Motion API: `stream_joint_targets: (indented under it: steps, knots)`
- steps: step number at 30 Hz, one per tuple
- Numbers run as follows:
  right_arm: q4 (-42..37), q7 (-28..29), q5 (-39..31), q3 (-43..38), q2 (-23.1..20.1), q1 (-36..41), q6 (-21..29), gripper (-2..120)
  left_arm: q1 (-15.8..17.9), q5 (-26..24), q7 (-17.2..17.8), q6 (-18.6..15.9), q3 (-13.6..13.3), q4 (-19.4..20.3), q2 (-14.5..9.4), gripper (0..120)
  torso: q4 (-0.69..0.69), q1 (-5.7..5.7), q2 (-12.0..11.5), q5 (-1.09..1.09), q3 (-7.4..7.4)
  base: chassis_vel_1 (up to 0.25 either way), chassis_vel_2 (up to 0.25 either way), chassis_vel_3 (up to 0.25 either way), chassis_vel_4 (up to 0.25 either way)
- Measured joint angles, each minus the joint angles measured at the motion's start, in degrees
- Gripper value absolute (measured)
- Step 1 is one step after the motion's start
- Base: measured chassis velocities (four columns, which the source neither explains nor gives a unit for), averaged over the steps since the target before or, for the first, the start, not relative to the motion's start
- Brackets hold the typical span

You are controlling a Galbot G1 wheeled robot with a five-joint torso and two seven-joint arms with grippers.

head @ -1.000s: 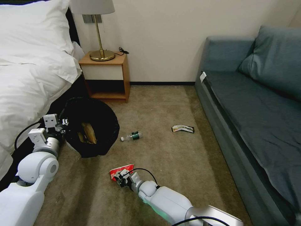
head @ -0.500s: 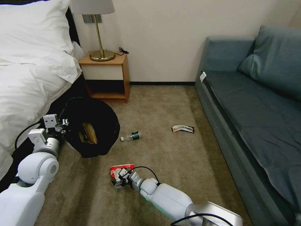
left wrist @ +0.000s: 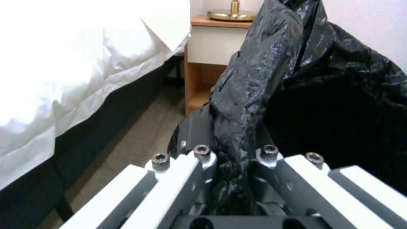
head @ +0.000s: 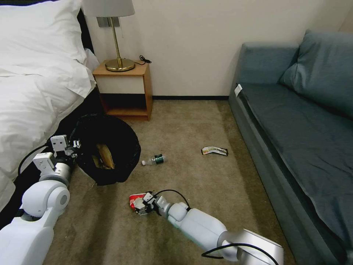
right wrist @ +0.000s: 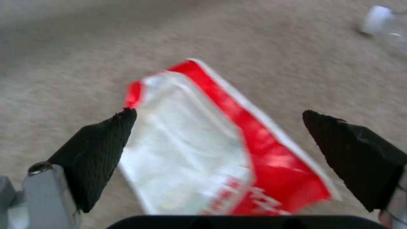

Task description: Pick up the trash bin, then pick up the garbage on the floor and place it into the trash bin.

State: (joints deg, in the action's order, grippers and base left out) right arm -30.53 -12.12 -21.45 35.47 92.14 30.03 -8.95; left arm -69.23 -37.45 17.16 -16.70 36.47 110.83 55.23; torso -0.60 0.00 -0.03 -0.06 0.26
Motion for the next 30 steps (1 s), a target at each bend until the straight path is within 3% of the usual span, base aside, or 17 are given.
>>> stream_joint_targets:
  steps: [20,30]
  knots:
    - [3.81,-6.45,-3.07,-4.39,0.0,-0.64,2.58,100,-0.26,0.23,-0.09,0.61,-0.13,0.85,1.26,5,0.0,0.0,0.0,0.01,0.0,0.0,0.0,0.0,0.0]
    - [4.22,-9.03,-4.97,-5.27,0.0,-0.34,3.84,100,-0.1,1.1,-0.02,0.75,-0.76,0.7,3.02,5,0.0,0.0,0.0,0.01,0.0,0.0,0.0,0.0,0.0]
